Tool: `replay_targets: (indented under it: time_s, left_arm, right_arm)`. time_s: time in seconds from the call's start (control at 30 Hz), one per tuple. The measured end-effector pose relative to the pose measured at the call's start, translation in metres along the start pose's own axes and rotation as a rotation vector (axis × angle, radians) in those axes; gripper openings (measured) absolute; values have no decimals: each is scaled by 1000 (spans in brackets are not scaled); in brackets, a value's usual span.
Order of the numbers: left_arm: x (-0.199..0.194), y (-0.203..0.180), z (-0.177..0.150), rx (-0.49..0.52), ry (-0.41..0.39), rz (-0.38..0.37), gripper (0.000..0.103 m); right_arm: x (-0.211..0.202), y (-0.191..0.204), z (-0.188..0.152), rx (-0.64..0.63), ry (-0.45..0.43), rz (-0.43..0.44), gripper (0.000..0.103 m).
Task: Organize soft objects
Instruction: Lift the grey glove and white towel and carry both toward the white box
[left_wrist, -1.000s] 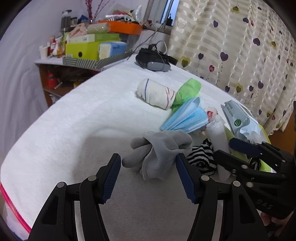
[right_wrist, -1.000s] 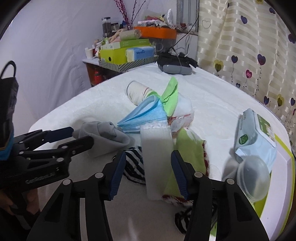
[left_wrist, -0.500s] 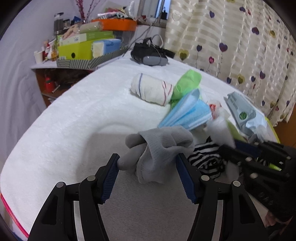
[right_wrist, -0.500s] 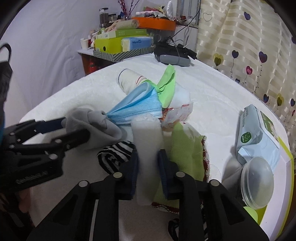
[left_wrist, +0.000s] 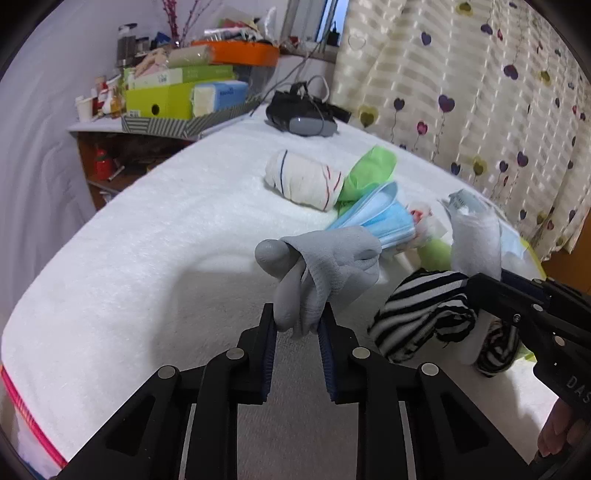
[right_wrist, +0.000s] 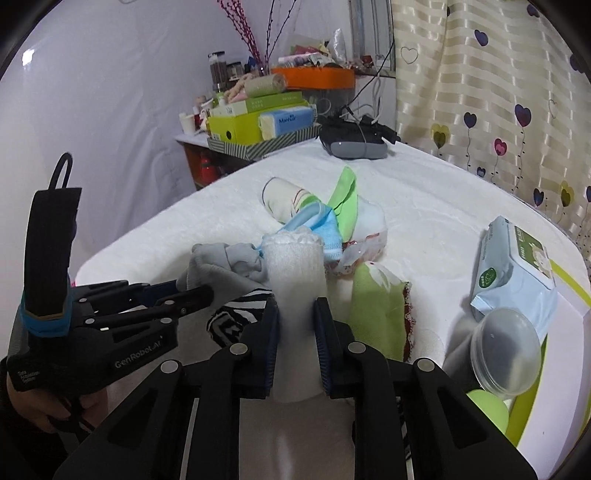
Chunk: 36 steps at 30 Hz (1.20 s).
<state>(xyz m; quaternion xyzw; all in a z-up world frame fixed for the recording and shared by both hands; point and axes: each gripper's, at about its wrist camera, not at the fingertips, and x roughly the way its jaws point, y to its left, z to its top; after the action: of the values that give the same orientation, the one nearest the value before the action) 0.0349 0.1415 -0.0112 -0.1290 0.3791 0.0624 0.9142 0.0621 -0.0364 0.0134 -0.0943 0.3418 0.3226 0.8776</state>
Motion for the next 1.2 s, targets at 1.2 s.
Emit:
replay_targets:
  time_s: [1.2]
  left_arm:
    - [-28,2,-9,-5,-25,-47,20]
  right_arm:
    - [20,-15,-13,150,146,146,36]
